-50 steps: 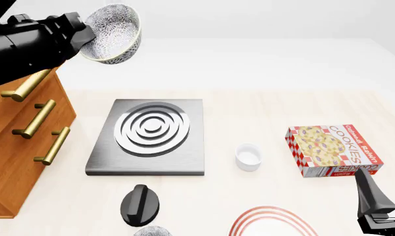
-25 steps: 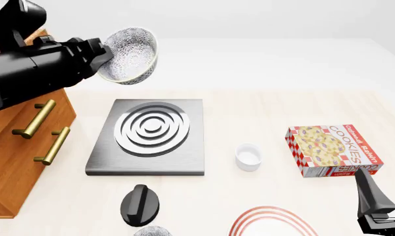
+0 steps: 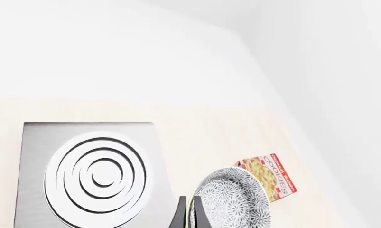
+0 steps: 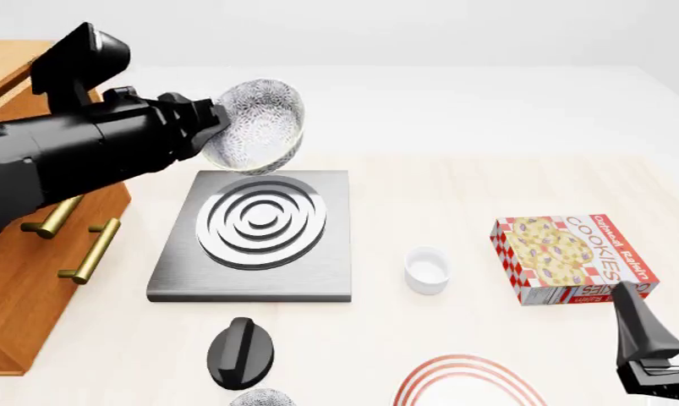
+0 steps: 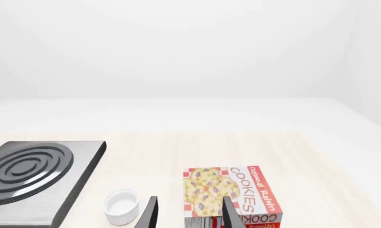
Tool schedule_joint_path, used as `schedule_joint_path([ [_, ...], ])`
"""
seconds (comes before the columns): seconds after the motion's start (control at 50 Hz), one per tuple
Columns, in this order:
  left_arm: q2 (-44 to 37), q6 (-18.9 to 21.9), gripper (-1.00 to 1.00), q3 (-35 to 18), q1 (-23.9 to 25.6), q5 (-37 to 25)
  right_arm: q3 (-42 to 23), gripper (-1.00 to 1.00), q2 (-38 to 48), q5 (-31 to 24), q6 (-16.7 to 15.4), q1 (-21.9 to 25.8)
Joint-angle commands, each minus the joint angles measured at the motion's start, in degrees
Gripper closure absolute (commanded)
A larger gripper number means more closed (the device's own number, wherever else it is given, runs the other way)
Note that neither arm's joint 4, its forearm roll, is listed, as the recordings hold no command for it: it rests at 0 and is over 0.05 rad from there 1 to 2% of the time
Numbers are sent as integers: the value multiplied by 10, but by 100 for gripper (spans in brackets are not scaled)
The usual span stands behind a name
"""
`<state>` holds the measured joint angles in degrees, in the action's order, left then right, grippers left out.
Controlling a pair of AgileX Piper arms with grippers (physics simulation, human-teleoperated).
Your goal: Pick the akita bowl on the wooden cabinet and place it on the plate.
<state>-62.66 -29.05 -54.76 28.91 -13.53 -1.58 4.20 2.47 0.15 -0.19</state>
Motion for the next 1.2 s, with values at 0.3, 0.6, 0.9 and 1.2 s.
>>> schedule_joint_path([
  [0.3,-14,16,100,43,61,28,7,-100,19,25,0,0],
  [0.6,-26,22,100,45,86,33,10,-100,0,10,1,-1],
  [0.9,-42,24,100,45,105,37,7,-100,-3,4,1,0],
  [1.2,-53,17,100,54,127,44,3,-100,0,3,0,0],
])
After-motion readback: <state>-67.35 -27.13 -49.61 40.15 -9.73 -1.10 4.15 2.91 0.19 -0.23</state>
